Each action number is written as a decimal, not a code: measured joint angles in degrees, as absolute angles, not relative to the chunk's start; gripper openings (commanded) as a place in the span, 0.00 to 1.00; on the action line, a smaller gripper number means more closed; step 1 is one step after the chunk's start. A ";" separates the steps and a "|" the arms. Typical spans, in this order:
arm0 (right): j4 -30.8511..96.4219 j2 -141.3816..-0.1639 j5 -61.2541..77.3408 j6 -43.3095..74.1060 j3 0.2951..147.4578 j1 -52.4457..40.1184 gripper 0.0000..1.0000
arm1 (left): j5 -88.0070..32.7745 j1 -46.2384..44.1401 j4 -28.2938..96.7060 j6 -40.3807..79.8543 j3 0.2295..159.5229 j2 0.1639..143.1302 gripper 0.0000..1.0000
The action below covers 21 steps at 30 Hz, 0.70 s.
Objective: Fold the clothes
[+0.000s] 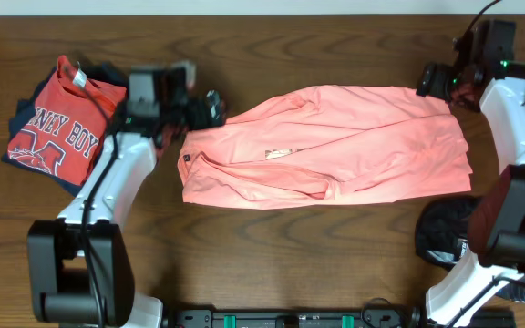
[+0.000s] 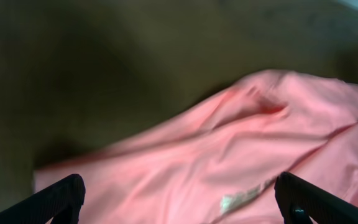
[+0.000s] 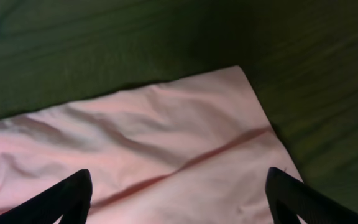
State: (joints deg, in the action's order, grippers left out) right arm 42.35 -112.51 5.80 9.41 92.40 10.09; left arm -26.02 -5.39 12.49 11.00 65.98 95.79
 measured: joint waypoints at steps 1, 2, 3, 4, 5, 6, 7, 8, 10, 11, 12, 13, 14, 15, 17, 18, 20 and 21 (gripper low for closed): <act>42.59 -113.45 5.82 9.39 93.60 10.09 0.91 | -25.28 -6.24 12.75 10.28 68.29 96.47 0.98; 42.83 -114.26 5.82 9.34 94.63 10.09 0.93 | -24.67 -7.18 12.91 9.54 70.81 97.34 0.98; 42.89 -115.35 5.82 9.15 95.81 10.09 0.95 | -24.23 -7.99 12.80 8.91 72.82 98.24 0.98; 42.85 -116.44 5.87 8.82 96.84 10.09 0.95 | -23.92 -8.75 12.60 8.43 74.76 99.46 0.98; 42.59 -117.47 5.93 8.47 97.67 10.09 0.96 | -23.68 -9.47 12.10 7.73 76.71 101.10 0.98; 42.09 -118.41 5.98 8.23 98.26 10.09 0.96 | -23.68 -10.00 11.51 7.33 78.11 102.63 0.98; 41.43 -119.24 5.93 7.99 98.63 10.09 0.95 | -23.88 -10.44 10.81 6.96 79.59 104.60 0.98; 40.66 -119.81 5.98 7.81 98.72 10.09 0.95 | -24.05 -10.79 9.96 6.72 80.62 106.39 0.98; 38.89 -121.14 5.93 7.46 98.74 10.09 0.95 | -24.75 -11.57 8.51 6.15 82.30 110.83 0.98; 37.76 -121.80 5.89 7.31 98.74 10.09 0.94 | -24.95 -11.92 7.68 6.02 82.81 112.84 0.98; 37.01 -122.37 5.89 7.20 98.80 10.09 0.94 | -25.12 -12.34 6.42 5.91 83.18 114.98 0.98; 36.21 -123.04 5.85 7.14 98.83 10.09 0.95 | -25.19 -12.95 4.80 5.87 83.31 117.38 0.99; 35.59 -123.44 5.80 7.14 98.83 10.09 0.95 | -25.26 -13.34 3.92 5.87 83.33 118.65 0.99; 34.96 -123.96 5.78 7.11 98.83 10.09 0.95 | -25.32 -14.06 2.52 5.80 83.33 120.64 1.00; 34.11 -124.51 5.56 7.07 98.85 10.09 0.96 | -25.32 -15.38 0.49 5.74 83.33 123.35 1.00; 33.67 -124.81 5.50 7.03 98.85 10.09 0.96 | -25.30 -16.01 -0.32 5.69 83.33 124.49 1.00; 33.01 -125.29 5.34 6.96 98.87 10.09 0.96 | -24.97 -17.37 -1.65 5.69 83.33 126.26 1.00; 32.91 -125.60 5.30 6.94 98.87 10.09 0.96 | -24.75 -17.89 -2.48 5.67 83.33 126.80 1.00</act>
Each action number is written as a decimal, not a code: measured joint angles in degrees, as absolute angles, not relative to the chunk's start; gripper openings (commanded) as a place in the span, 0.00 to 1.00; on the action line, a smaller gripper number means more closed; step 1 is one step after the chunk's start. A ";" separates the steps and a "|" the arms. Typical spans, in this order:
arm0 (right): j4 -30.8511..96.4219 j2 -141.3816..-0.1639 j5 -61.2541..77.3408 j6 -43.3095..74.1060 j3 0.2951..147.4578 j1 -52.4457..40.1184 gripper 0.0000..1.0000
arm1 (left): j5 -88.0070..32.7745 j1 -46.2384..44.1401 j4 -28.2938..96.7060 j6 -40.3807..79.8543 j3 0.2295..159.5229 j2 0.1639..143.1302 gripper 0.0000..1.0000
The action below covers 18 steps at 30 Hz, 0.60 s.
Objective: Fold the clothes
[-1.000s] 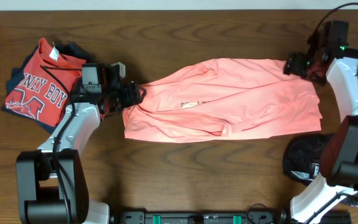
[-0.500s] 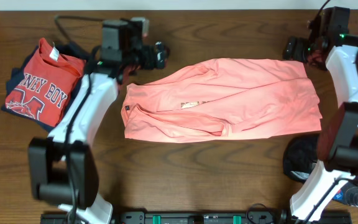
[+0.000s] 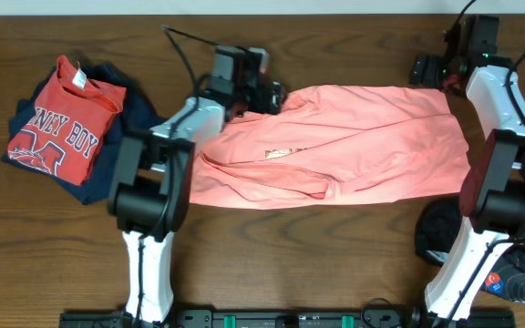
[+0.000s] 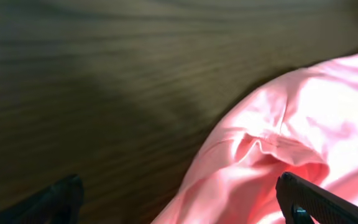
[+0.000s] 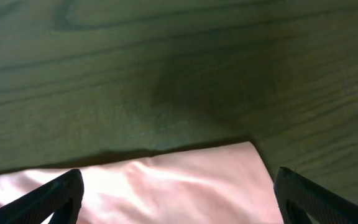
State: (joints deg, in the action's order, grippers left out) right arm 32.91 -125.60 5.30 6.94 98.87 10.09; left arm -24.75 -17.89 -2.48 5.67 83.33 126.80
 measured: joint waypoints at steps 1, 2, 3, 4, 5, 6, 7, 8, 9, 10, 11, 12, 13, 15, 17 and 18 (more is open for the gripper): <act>32.64 -125.91 5.19 6.92 98.89 10.09 0.96 | -24.34 -18.35 -3.33 5.67 83.33 127.28 0.99; 32.49 -126.15 5.15 6.87 98.91 10.09 0.96 | -23.94 -18.70 -4.08 5.69 83.33 127.70 0.98; 32.45 -126.43 5.13 6.74 98.91 10.09 0.96 | -23.53 -19.09 -4.93 5.67 83.33 128.20 0.97; 32.47 -126.72 5.13 6.70 98.91 10.09 0.95 | -23.29 -19.33 -5.43 5.72 83.35 128.53 0.94; 32.45 -126.91 5.10 6.68 98.91 10.09 0.93 | -23.11 -19.51 -5.91 5.61 83.35 128.77 0.88; 32.47 -127.04 5.08 6.48 98.91 10.09 0.90 | -22.72 -19.68 -6.20 5.61 83.50 129.01 0.82; 32.47 -127.13 5.04 6.24 98.91 10.09 0.88 | -22.44 -19.92 -6.26 5.61 83.59 129.16 0.74; 32.42 -127.13 4.93 6.22 98.91 10.09 0.86 | -22.26 -20.05 -6.37 5.50 83.59 129.32 0.60; 32.29 -127.13 4.93 6.02 98.91 10.09 0.86 | -22.04 -20.18 -6.42 5.52 83.68 129.49 0.49; 32.10 -127.13 4.89 6.02 98.96 10.09 0.84 | -22.00 -20.34 -6.35 5.19 83.68 129.69 0.30; 31.97 -127.13 4.73 5.98 98.96 10.09 0.82 | -21.98 -20.47 -6.33 5.23 83.81 129.84 0.18; 31.92 -127.13 4.58 5.85 98.96 10.09 0.81 | -21.89 -20.62 -6.07 5.37 83.83 129.99 0.09; 31.86 -127.13 4.40 5.82 98.96 10.09 0.81 | -21.89 -20.73 -5.61 5.39 83.83 130.08 0.06; 31.29 -127.13 4.08 5.82 98.96 10.09 0.82 | -21.96 -20.88 -4.91 5.67 83.83 130.13 0.06; 30.11 -127.13 3.99 5.82 98.96 10.09 0.84 | -22.17 -21.02 -4.67 5.76 83.83 130.13 0.06; 29.89 -127.13 3.97 5.82 98.96 10.09 0.84 | -22.35 -21.02 -4.51 5.78 83.83 130.13 0.06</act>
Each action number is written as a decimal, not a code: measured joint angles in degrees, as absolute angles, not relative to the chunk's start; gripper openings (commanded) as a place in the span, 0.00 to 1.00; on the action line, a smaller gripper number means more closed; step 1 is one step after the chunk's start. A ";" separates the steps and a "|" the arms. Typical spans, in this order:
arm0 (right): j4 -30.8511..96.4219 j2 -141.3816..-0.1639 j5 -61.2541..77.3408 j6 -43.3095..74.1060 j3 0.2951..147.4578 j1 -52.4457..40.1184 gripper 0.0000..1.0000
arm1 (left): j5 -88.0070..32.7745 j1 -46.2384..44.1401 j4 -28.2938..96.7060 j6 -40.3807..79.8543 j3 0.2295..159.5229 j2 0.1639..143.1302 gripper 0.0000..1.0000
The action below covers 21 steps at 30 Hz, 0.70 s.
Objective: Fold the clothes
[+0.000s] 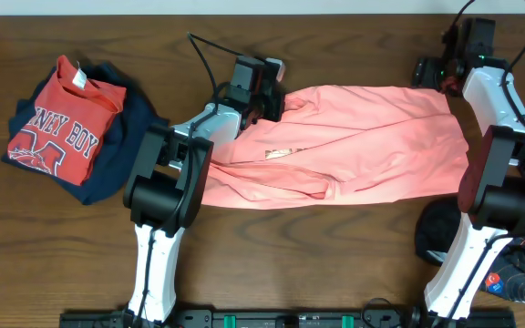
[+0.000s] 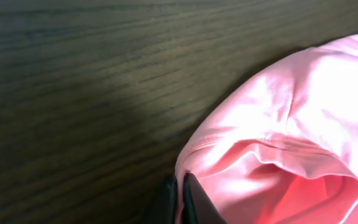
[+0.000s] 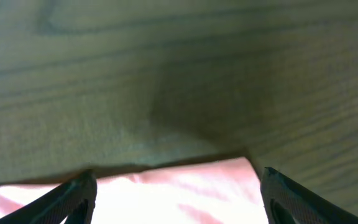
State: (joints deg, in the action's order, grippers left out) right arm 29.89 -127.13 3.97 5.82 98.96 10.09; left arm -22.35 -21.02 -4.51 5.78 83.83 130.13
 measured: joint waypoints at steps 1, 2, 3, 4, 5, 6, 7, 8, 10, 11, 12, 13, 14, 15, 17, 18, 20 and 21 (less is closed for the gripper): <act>29.54 -127.15 3.97 5.82 98.96 10.09 0.84 | -22.52 -21.02 -4.38 5.80 83.83 130.13 0.06; 29.28 -127.33 3.95 5.82 98.96 10.09 0.84 | -22.85 -21.02 -4.14 5.85 83.83 130.06 0.06; 29.17 -127.59 3.88 5.82 99.02 10.09 0.84 | -23.24 -21.02 -3.92 5.93 83.83 130.02 0.06; 29.08 -128.09 3.86 5.82 99.07 10.09 0.84 | -23.81 -21.02 -3.55 5.98 83.83 129.95 0.06; 29.06 -128.62 3.84 5.82 99.11 10.09 0.84 | -24.14 -21.02 -3.20 6.00 83.83 129.84 0.06; 29.02 -129.49 3.84 5.82 99.15 10.09 0.84 | -24.56 -21.02 -2.81 6.11 83.83 129.71 0.06; 28.99 -130.02 3.84 5.82 99.15 10.09 0.84 | -24.91 -21.02 -2.50 6.17 83.83 129.56 0.06; 28.97 -130.76 3.81 5.82 99.15 10.09 0.84 | -25.15 -21.02 -2.00 6.17 83.83 129.34 0.06; 28.95 -132.25 3.77 5.82 99.15 10.09 0.84 | -25.52 -21.02 -0.78 6.20 83.83 128.51 0.06; 28.69 -132.55 3.36 5.63 99.15 10.09 0.84 | -25.56 -21.02 -0.30 6.17 83.83 128.14 0.06; 28.38 -132.53 3.53 5.63 99.20 10.09 0.84 | -25.58 -21.02 0.47 6.22 83.83 127.55 0.06; 28.18 -132.53 3.44 5.61 99.24 10.09 0.82 | -25.61 -21.02 1.13 6.22 83.83 127.07 0.06; 27.83 -132.60 3.40 5.63 99.24 10.09 0.80 | -25.65 -21.02 2.02 6.39 83.83 126.48 0.06; 27.53 -132.73 3.40 5.56 99.24 10.09 0.74 | -25.74 -21.02 2.74 6.63 83.83 125.93 0.06; 27.09 -132.88 3.42 5.50 99.24 10.09 0.56 | -25.89 -21.02 4.51 7.20 83.85 125.01 0.06; 26.98 -132.92 3.31 5.32 99.24 10.07 0.45 | -26.06 -21.02 5.69 7.44 83.90 124.70 0.06; 27.05 -133.03 3.25 5.56 99.24 10.04 0.16 | -26.48 -21.02 7.55 7.64 83.96 124.60 0.06; 27.18 -133.08 3.20 5.78 99.24 9.96 0.05 | -26.70 -21.02 8.56 7.68 83.96 124.60 0.06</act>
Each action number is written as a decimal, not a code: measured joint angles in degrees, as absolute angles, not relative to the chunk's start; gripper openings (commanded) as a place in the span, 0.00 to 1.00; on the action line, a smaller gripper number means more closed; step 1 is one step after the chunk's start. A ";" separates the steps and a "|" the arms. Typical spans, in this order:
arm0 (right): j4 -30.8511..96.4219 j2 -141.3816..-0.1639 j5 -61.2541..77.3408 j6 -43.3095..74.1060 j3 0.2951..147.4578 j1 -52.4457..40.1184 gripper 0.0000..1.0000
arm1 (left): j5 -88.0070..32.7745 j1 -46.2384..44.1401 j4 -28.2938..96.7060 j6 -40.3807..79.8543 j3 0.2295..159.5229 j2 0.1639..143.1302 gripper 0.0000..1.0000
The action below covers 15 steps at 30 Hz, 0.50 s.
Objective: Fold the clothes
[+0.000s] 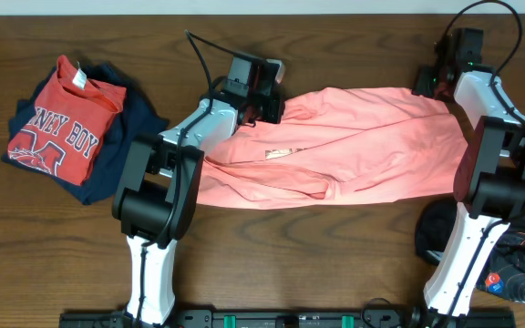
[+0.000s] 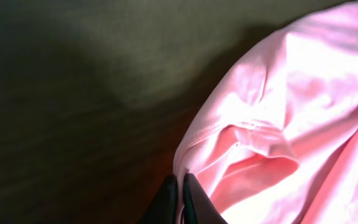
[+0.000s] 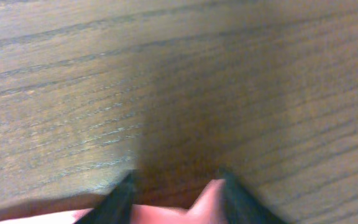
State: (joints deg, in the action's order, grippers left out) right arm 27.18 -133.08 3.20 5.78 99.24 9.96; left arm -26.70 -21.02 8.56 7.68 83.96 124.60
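A coral-pink garment (image 1: 335, 146) lies spread and rumpled across the middle of the wooden table (image 1: 244, 264). My left gripper (image 1: 270, 98) is at its far left corner. In the left wrist view this gripper (image 2: 180, 186) is shut on a pinch of the pink hem (image 2: 194, 140). My right gripper (image 1: 429, 80) is at the far right corner. In its wrist view the right gripper (image 3: 176, 199) is blurred, its fingers (image 3: 120, 199) still apart. The pink corner tip (image 3: 210, 193) pokes up between them.
A red printed T-shirt (image 1: 57, 118) lies on dark blue clothes (image 1: 126, 128) at the far left. A dark heap (image 1: 440, 232) sits at the right front, beside the right arm's base. More dark stuff lies in the front right corner.
My right gripper's fingers stand much closer together, and the garment's corner now lies between them. My left gripper stays shut on the hem, which sits a little differently in its view.
Both grippers were open at first, the left one at the garment's left end and the right one over the far right corner. Then the left gripper was at the far left edge, then shut on the hem. The right gripper's fingers have now narrowed around the corner.
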 measured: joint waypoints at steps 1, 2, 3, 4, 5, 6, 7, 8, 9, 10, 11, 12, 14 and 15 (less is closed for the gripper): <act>27.49 -133.12 3.03 5.50 99.24 9.87 0.01 | -26.85 -21.02 9.47 7.75 83.96 124.60 0.06; 27.88 -133.12 3.03 5.54 99.26 9.85 0.01 | -26.87 -21.02 10.00 7.73 83.96 124.60 0.06; 28.27 -133.12 3.01 5.56 99.26 9.85 0.01 | -27.07 -21.02 10.48 7.77 83.96 124.60 0.06; 28.75 -133.12 3.01 5.61 99.39 9.85 0.01 | -27.09 -21.02 10.90 7.84 83.99 124.60 0.06; 29.34 -133.12 2.96 5.61 99.59 9.85 0.01 | -27.09 -21.02 11.51 7.86 83.99 124.60 0.06; 29.93 -133.12 2.87 5.58 99.70 9.85 0.01 | -27.11 -21.02 12.34 7.90 83.99 124.60 0.06; 30.52 -133.10 2.76 5.58 99.81 9.85 0.01 | -27.14 -21.02 12.95 7.88 83.99 124.60 0.06; 31.18 -132.99 2.66 5.61 99.94 9.87 0.01 | -27.14 -21.02 13.89 7.90 83.99 124.49 0.06; 32.01 -132.79 2.42 5.61 100.01 9.89 0.01 | -27.16 -21.02 15.16 7.90 83.99 124.20 0.06; 33.01 -132.51 2.07 5.61 100.01 9.89 0.01 | -27.18 -21.02 16.27 7.92 83.96 123.83 0.06; 34.39 -132.07 1.56 5.63 99.98 9.93 0.01 | -27.27 -21.02 17.67 7.94 83.96 123.11 0.06; 35.44 -131.57 1.08 5.63 99.94 9.96 0.01 | -27.29 -21.02 18.94 7.97 83.96 122.37 0.06; 38.06 -130.13 -0.03 5.63 99.85 10.11 0.01 | -27.33 -21.04 22.00 7.97 83.94 120.07 0.06; 40.01 -128.81 -0.89 5.65 99.81 10.15 0.01 | -27.35 -21.06 23.55 7.94 83.94 118.80 0.06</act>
